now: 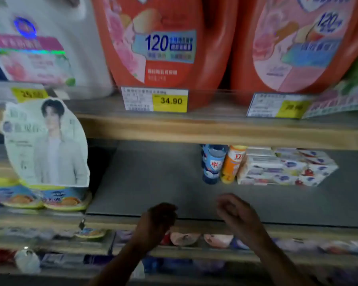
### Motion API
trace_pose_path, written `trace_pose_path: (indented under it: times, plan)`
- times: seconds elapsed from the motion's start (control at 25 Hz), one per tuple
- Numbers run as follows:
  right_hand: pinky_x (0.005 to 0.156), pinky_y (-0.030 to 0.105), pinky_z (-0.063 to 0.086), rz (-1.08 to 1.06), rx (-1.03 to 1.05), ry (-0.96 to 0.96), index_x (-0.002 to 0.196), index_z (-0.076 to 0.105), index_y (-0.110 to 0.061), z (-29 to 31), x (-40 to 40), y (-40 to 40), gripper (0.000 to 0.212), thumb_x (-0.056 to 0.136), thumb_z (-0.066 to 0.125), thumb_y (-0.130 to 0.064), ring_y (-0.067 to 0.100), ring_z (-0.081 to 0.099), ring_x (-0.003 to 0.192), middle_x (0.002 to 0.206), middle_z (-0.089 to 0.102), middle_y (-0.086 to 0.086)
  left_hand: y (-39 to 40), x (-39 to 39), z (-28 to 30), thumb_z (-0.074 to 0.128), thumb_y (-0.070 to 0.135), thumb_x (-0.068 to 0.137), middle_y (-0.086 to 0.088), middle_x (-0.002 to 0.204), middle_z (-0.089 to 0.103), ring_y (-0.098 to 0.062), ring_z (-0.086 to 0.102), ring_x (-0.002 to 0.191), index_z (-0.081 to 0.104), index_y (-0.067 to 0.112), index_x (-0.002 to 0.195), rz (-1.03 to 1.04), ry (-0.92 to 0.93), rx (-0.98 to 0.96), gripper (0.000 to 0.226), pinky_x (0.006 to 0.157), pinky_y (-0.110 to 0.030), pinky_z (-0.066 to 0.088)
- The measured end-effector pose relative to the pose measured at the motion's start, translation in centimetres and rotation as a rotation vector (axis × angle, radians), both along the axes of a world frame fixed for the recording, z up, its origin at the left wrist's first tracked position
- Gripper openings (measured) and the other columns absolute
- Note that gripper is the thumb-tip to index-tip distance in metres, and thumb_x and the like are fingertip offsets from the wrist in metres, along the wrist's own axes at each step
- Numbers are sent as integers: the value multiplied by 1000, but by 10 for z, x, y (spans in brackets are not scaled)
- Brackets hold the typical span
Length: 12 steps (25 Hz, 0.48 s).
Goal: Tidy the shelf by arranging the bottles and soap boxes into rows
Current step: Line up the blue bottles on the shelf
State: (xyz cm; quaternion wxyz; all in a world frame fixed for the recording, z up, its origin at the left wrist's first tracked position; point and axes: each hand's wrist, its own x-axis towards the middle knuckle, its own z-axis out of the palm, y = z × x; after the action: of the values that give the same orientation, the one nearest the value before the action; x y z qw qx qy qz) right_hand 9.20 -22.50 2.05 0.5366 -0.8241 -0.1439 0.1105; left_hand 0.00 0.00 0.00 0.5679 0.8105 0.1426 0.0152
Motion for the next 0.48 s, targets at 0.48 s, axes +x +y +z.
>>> trace_pose_path:
  times: [0.48]
  plan:
    - [96,42,35,-227,-743,-1148,135,52,-9,29,154,58,55,86,53,-36,37,49,108,122,57,15,15,137,-99,49,52,89,-6,140,54,-29,49,128,55,19,135,-127,-105,889,58,108,-36,37]
